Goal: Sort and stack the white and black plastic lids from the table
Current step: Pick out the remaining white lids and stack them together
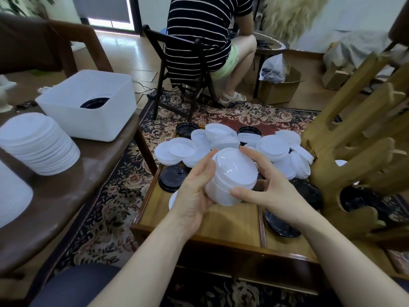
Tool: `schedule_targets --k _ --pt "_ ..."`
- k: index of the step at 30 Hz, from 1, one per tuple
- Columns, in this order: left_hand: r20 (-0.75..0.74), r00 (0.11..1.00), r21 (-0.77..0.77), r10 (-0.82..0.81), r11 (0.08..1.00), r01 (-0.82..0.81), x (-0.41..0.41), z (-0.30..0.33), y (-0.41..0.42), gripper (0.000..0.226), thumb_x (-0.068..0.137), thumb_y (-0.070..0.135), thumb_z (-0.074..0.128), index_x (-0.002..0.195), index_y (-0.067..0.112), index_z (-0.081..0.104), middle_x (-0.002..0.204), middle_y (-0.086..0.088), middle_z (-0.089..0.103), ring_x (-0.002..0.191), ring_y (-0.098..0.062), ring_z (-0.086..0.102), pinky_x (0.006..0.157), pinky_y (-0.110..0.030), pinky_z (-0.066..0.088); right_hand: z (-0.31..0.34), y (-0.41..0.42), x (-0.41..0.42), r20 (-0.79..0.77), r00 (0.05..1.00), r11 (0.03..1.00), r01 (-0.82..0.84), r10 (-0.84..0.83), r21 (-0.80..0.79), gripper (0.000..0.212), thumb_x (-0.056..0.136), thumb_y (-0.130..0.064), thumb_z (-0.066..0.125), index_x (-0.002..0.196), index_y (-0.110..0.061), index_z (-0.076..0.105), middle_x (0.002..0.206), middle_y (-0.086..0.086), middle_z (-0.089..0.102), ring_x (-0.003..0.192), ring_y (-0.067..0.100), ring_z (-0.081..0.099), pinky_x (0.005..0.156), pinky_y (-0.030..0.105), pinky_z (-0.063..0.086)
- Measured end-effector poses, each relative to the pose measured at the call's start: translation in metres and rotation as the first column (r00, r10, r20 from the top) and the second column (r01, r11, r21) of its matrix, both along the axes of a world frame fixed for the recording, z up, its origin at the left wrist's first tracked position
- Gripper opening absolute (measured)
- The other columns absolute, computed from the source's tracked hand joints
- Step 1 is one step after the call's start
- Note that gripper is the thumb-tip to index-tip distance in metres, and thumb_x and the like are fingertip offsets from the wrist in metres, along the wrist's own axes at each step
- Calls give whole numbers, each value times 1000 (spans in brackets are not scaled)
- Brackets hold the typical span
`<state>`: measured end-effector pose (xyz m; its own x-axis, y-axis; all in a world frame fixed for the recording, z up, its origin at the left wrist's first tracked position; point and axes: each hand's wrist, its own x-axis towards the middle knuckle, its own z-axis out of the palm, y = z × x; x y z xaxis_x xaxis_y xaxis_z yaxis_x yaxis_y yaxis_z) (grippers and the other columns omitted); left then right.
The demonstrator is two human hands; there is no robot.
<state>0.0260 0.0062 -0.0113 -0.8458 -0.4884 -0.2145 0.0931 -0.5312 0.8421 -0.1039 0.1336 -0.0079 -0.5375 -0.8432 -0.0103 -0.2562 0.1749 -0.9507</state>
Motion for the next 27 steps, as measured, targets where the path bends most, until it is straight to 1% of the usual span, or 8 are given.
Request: schedule_targets --k 5,7,9,12,17,21,25,27 --pt "8 1000 -22 23 1000 -23 -1 -3 0 66 73 27 81 135 34 59 124 7 71 100 -9 71 66 -28 58 0 0 2 -58 998 999 -29 30 18 85 68 -40 85 140 -51 40 141 -25 45 126 7 52 106 38 47" --pt "13 999 -18 43 999 -43 -2 -4 0 67 72 23 79 134 38 59 121 12 71 103 -9 70 67 -28 58 -2 0 3 -73 997 1000 -26 27 13 85 72 -36 86 141 -49 38 142 -26 44 127 3 49 108 36 45" --pt "8 998 1 58 998 -58 -2 -4 -1 66 74 23 75 135 42 57 120 15 70 108 -11 68 68 -28 58 -4 0 3 -85 996 1000 -21 22 10 86 69 -46 85 141 -50 38 143 -26 43 128 2 48 109 36 44" --pt "16 999 -15 46 999 -46 -2 -7 -4 62 72 23 77 129 42 63 126 10 68 114 -16 66 68 -28 58 -8 -2 1 -54 998 999 -34 34 -1 85 68 -48 84 140 -53 39 142 -28 43 129 4 49 109 39 43" --pt "40 996 -91 76 993 -72 0 -7 -14 45 85 15 68 124 37 67 114 11 73 105 -15 67 74 -31 56 -12 -9 7 -17 999 999 -28 28 -43 84 66 -48 83 139 -52 41 139 -27 48 130 7 49 108 43 44" --pt "45 978 -97 205 975 -200 7 -7 -35 48 74 17 68 120 33 70 122 -1 71 110 -21 66 84 -37 56 -18 -22 13 16 999 997 -49 50 -65 75 79 -38 80 142 -43 41 141 -20 50 130 3 48 104 43 48" --pt "26 916 -49 399 916 -398 14 -8 -57 41 90 3 60 114 35 69 126 4 68 102 -12 65 76 -23 54 -41 -28 27 -204 973 990 -86 107 111 66 86 -30 75 143 -35 42 140 -21 48 128 -7 44 108 32 42" --pt "15 896 -49 445 895 -444 15 -9 -61 46 90 2 59 121 35 67 129 5 67 106 -11 64 82 -23 52 -60 -30 35 -438 850 949 -201 293 245 65 88 -30 71 145 -28 41 144 -12 47 133 3 40 111 36 36"
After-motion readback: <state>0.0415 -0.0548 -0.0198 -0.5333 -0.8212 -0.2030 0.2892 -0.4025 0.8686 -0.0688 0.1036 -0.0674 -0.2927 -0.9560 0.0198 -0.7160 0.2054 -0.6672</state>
